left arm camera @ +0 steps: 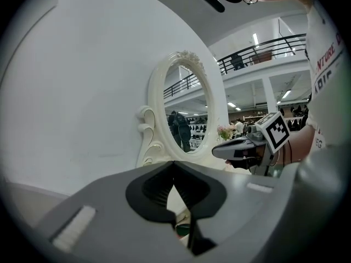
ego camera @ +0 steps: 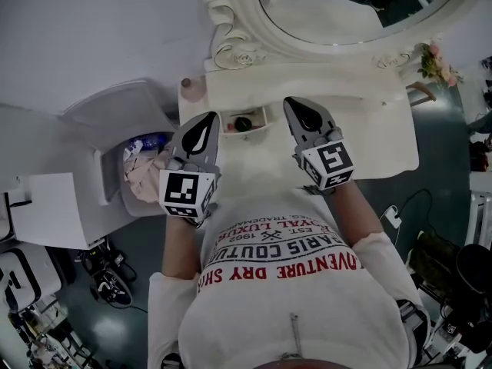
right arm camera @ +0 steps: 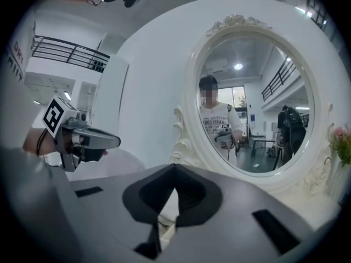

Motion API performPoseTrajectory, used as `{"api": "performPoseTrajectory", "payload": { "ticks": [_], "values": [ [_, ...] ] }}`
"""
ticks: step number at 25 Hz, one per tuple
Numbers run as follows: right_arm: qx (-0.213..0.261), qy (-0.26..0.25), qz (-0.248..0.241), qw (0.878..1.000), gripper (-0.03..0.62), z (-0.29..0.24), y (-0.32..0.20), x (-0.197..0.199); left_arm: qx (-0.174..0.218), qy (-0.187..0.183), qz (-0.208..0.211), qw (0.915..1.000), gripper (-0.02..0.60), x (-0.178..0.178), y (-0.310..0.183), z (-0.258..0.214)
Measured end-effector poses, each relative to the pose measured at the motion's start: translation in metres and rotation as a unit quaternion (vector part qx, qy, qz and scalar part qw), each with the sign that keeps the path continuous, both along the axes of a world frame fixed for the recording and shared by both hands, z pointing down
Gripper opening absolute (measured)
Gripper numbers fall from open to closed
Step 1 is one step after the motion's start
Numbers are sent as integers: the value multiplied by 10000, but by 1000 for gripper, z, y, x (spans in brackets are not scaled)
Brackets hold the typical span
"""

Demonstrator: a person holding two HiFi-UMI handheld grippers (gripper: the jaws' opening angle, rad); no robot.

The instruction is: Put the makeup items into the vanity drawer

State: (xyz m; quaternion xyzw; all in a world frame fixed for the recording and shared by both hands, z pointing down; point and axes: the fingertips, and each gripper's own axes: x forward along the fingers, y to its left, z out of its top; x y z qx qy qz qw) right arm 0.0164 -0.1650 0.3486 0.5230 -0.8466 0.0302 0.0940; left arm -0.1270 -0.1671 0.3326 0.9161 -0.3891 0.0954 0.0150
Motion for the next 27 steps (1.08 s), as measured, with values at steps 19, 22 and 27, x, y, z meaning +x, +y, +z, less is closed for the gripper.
{"api": "performPoseTrajectory", "payload": {
  "ticks": [19, 22, 27],
  "values": [
    [421, -88, -150, 9990, 6, -11, 13, 9, -34, -141, -237, 9996, 11, 3, 11, 0],
    [407, -120, -167, 9990, 6, -11, 14, 8, -27, -154, -231, 9996, 11, 4, 12, -2],
    [334, -81, -162, 9993, 6, -8, 14, 8, 19, -149, -237, 9996, 11, 4, 11, -6]
  ]
}}
